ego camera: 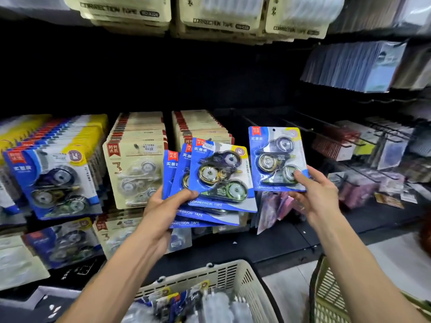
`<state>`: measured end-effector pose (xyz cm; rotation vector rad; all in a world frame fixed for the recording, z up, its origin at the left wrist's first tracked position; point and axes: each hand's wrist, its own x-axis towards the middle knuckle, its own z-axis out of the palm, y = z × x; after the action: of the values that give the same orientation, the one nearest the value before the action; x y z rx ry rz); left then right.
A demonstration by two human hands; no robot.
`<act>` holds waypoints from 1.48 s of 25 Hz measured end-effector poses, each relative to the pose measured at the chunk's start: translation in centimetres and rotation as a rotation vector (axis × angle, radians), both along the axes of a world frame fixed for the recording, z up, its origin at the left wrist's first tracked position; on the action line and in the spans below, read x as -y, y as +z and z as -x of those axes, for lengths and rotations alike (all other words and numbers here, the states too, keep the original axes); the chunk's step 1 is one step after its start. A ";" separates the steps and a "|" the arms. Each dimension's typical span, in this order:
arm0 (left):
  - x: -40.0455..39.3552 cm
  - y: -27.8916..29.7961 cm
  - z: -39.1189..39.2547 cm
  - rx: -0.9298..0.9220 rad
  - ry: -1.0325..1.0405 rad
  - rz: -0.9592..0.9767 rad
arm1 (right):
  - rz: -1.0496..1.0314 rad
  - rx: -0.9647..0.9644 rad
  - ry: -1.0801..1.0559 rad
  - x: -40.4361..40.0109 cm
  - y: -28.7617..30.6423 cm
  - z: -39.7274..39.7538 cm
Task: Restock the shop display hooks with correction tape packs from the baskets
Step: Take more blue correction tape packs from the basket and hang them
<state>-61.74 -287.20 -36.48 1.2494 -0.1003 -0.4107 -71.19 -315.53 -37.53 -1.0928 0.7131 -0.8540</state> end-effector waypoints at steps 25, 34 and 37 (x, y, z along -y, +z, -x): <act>0.6 -0.5 1.8 -0.038 -0.027 0.168 | 0.221 -0.264 0.750 -8.6 2.5 0.6; 0.0 -0.6 1.6 -0.058 0.108 0.133 | -0.041 0.075 0.365 -5.2 1.0 1.7; -0.1 -0.3 1.7 -0.053 0.099 0.141 | -0.104 0.165 0.307 -4.0 0.6 2.3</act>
<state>-63.43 -287.15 -36.83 1.0990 -0.0217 -0.3450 -73.50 -311.49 -36.93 -0.9946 0.4323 -0.6281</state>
